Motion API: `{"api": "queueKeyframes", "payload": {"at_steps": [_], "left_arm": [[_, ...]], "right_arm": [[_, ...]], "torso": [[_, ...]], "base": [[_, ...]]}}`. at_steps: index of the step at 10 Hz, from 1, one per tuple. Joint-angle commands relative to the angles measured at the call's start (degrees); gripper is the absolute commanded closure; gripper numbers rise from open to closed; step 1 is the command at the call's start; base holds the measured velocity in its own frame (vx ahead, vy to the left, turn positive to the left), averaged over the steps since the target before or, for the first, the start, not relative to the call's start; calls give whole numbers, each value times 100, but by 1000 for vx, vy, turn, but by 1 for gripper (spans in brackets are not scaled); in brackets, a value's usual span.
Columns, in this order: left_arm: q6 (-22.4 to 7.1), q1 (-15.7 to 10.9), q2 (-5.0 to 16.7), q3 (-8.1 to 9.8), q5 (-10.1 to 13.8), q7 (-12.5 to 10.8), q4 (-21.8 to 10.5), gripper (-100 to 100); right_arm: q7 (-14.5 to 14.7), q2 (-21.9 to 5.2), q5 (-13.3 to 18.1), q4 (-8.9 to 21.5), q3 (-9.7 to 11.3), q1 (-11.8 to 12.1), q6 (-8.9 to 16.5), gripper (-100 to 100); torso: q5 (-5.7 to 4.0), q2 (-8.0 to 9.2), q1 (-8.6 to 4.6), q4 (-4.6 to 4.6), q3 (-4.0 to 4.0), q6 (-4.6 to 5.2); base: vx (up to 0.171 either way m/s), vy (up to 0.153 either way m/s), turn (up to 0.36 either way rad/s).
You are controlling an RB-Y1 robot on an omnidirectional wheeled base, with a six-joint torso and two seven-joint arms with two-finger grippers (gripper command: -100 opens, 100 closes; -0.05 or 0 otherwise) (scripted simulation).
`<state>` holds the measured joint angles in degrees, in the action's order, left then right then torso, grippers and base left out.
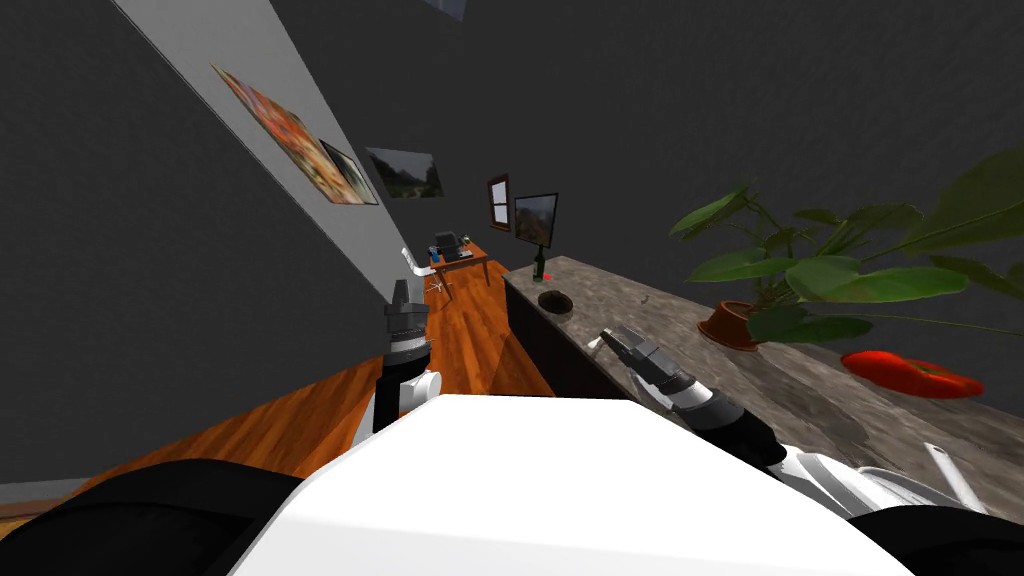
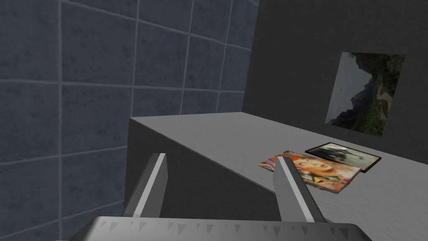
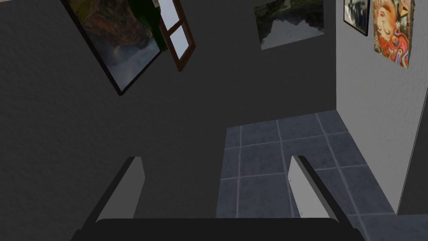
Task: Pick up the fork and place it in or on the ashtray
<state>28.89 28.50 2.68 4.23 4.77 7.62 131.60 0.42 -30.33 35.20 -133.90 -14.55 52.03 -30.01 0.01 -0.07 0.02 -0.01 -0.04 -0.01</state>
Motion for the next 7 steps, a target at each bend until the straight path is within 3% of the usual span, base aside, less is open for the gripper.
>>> {"api": "queueKeyframes", "payload": {"at_steps": [1,2,3,4,5,6,7], "left_arm": [[0,0,0,0,0,0,0,0],[0,0,0,0,0,0,0,0],[0,1,0,1,0,0,0,0],[0,0,0,0,0,0,0,0],[0,1,0,1,0,0,0,0],[0,0,0,0,0,0,0,0],[0,1,0,1,0,0,0,0]], "right_arm": [[95,-286,286,7,-208,286,-7,-100],[95,-317,405,7,-208,364,-7,-100],[154,-541,595,11,-310,578,21,-100],[154,-541,682,11,-310,578,21,-100],[214,-764,881,20,-403,786,50,-100],[214,-764,958,20,-403,786,50,-100],[273,-984,1166,33,-488,985,82,-100]], "torso": [[0,0,0,0,0,0],[0,-4,-2,-1,-2,0],[-1,-3,-4,0,-2,5],[-1,-2,-2,0,-1,1],[-1,0,-1,0,0,5],[-1,0,-3,0,0,2],[-1,0,-3,0,0,4]], "base": [[32,5,329],[26,-5,98],[22,3,183],[17,-1,98],[17,-3,161],[16,-6,116],[20,-6,197]]}}
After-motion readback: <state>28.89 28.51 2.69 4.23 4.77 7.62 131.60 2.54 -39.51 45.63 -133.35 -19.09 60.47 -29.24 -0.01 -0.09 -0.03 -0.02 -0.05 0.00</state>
